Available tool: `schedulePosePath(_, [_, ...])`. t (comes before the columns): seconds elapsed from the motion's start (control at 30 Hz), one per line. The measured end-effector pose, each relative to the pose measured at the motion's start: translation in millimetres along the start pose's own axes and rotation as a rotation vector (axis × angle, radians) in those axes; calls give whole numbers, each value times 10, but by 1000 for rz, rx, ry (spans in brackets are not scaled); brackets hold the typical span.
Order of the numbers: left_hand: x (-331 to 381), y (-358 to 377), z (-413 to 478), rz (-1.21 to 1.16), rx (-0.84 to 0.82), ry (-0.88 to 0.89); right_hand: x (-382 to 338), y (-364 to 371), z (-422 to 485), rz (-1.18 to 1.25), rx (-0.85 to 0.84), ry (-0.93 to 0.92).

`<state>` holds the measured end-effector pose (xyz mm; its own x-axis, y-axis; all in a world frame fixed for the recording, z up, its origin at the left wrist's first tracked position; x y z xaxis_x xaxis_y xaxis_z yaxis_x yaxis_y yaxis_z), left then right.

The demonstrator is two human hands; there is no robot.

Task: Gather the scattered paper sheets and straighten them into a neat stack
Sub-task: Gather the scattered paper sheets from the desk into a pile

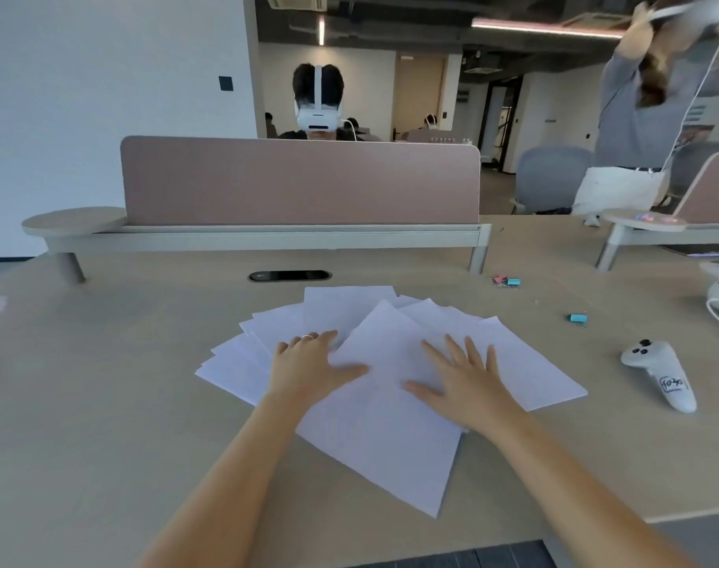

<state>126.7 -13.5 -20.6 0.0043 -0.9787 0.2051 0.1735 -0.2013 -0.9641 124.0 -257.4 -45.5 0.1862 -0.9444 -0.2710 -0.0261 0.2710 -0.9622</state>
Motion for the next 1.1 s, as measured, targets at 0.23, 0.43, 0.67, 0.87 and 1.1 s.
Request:
schedulePosePath(0.23, [-65, 156, -133, -29, -93, 39, 129, 25, -77, 61, 44, 149])
schedulePosePath(0.43, [-179, 5, -120, -57, 16, -17, 364, -143, -169, 228, 120, 398])
schedulePosePath(0.67, [-12, 184, -137, 23, -50, 43, 586, -235, -227, 1332, 167, 517])
schedulePosePath(0.87, [88, 199, -137, -5, -74, 105, 596, -248, -326, 1843, 280, 645])
schedulePosePath(1.1, [136, 104, -54, 47, -26, 105, 564, -132, -160, 1364, -53, 524])
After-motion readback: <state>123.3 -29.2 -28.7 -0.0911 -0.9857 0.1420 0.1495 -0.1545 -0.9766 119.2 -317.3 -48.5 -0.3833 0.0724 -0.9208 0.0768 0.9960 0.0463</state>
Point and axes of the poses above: each hand's wrist, its own z-axis towards the middle knuckle, its own y-axis out of the palm, x = y × z, the point moved 9 cm from there along z, towards the middle knuckle, and after that the axes turned 8 degrees about z, right-handed, at the moved point
